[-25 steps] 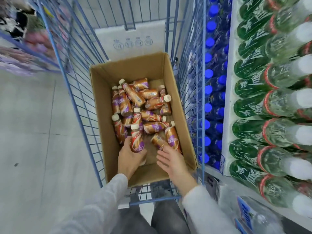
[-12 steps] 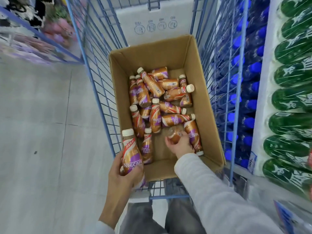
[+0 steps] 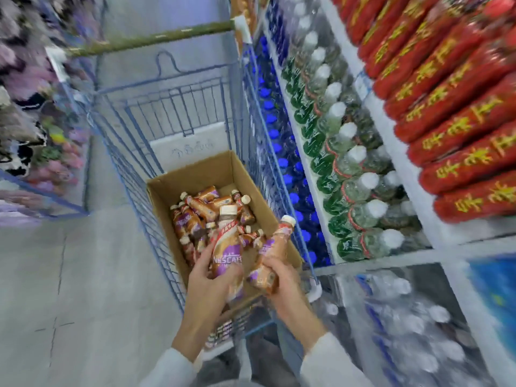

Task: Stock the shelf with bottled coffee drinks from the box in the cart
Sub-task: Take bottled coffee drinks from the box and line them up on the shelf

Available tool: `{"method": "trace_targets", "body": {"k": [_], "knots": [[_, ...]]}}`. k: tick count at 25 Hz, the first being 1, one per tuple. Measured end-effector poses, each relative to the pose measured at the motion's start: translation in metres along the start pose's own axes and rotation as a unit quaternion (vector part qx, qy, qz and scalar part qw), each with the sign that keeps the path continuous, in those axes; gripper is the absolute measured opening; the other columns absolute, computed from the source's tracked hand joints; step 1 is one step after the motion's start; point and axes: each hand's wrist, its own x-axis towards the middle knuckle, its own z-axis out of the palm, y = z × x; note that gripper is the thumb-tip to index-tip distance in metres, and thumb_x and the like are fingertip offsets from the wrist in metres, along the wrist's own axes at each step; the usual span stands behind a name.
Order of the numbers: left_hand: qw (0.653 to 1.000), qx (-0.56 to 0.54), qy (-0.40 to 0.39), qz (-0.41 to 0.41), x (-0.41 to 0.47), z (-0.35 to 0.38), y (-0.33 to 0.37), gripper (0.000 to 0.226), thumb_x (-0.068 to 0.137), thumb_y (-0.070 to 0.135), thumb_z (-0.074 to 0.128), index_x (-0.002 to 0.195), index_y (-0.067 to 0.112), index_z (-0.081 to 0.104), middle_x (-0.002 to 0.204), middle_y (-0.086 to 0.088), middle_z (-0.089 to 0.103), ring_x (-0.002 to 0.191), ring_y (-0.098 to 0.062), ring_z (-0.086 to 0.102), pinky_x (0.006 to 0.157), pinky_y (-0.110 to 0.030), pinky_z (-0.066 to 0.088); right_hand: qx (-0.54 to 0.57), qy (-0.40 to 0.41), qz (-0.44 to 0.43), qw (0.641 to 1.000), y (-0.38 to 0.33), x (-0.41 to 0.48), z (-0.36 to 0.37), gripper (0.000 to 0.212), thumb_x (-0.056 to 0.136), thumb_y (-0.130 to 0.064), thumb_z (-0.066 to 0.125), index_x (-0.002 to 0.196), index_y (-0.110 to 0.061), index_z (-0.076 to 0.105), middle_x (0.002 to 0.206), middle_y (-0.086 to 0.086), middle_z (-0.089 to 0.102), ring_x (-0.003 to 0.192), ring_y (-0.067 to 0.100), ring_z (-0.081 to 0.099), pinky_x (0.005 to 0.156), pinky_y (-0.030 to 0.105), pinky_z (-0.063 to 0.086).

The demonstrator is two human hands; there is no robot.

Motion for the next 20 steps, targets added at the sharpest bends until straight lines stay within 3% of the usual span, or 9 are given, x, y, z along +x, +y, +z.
{"method": "trace_targets", "body": {"k": [4,6,8,11,14,16,20], "knots": [[0.991,0.063,-0.112,0.049,-0.029,0.034,0.033,0.055,0.060,0.045,0.083,0.108,0.064,0.066,0.110,0.019,0.075,0.093,-0.006,0.074,0.072,-0.026,0.058,0.015,0.023,-0.120,0.992,-0.022,-0.066,-0.039,0.041,0.082,-0.009,0.072,0.122,-0.005,0.063,0.095,0.010,0.078,0.076,0.020,0.075,0.062,0.030,0.057],[0.976,0.089,-0.180,0.078,-0.046,0.060,0.043,0.058,0.055,0.050,0.081,0.110,0.059,0.067,0.108,0.020,0.076,0.093,-0.004,0.074,0.077,-0.023,0.057,0.013,0.055,-0.174,0.983,-0.035,-0.101,-0.064,0.059,0.066,-0.021,0.082,0.120,-0.007,0.063,0.094,0.010,0.077,0.075,0.022,0.074,0.062,0.032,0.057],[0.958,0.111,-0.244,0.099,-0.068,0.088,0.049,0.061,0.056,0.047,0.082,0.116,0.048,0.070,0.109,0.013,0.077,0.093,-0.008,0.074,0.078,-0.025,0.056,0.015,0.086,-0.215,0.973,-0.044,-0.134,-0.091,0.068,0.055,-0.032,0.083,0.116,-0.009,0.064,0.092,0.010,0.077,0.073,0.023,0.074,0.060,0.033,0.058],[0.922,0.132,-0.343,0.120,-0.109,0.137,0.049,0.059,0.057,0.043,0.083,0.114,0.044,0.071,0.105,0.005,0.078,0.086,-0.010,0.075,0.068,-0.021,0.057,0.026,0.140,-0.253,0.957,-0.048,-0.183,-0.143,0.076,0.051,-0.037,0.082,0.121,-0.015,0.062,0.103,0.012,0.077,0.086,0.029,0.075,0.072,0.041,0.059],[0.892,0.145,-0.412,0.118,-0.156,0.185,0.036,0.061,0.064,0.029,0.093,0.120,0.037,0.068,0.101,0.006,0.078,0.082,-0.010,0.075,0.063,-0.018,0.056,0.047,0.177,-0.285,0.941,-0.044,-0.234,-0.197,0.067,0.052,-0.036,0.084,0.115,-0.026,0.065,0.100,0.007,0.078,0.088,0.028,0.076,0.076,0.046,0.060],[0.866,0.155,-0.459,0.125,-0.199,0.220,0.022,0.054,0.074,0.012,0.088,0.118,0.035,0.068,0.098,0.009,0.078,0.079,-0.007,0.075,0.062,-0.017,0.056,0.048,0.215,-0.319,0.922,-0.039,-0.275,-0.237,0.050,0.051,-0.039,0.084,0.099,-0.038,0.071,0.097,0.000,0.078,0.090,0.023,0.076,0.081,0.047,0.061],[0.820,0.174,-0.526,0.143,-0.297,0.283,-0.004,0.056,0.067,0.002,0.092,0.113,0.025,0.069,0.094,0.005,0.079,0.073,-0.004,0.072,0.059,-0.015,0.054,0.050,0.255,-0.376,0.890,-0.036,-0.366,-0.312,0.040,0.050,-0.042,0.083,0.088,-0.041,0.070,0.092,-0.002,0.076,0.083,0.017,0.075,0.070,0.033,0.059]]}}
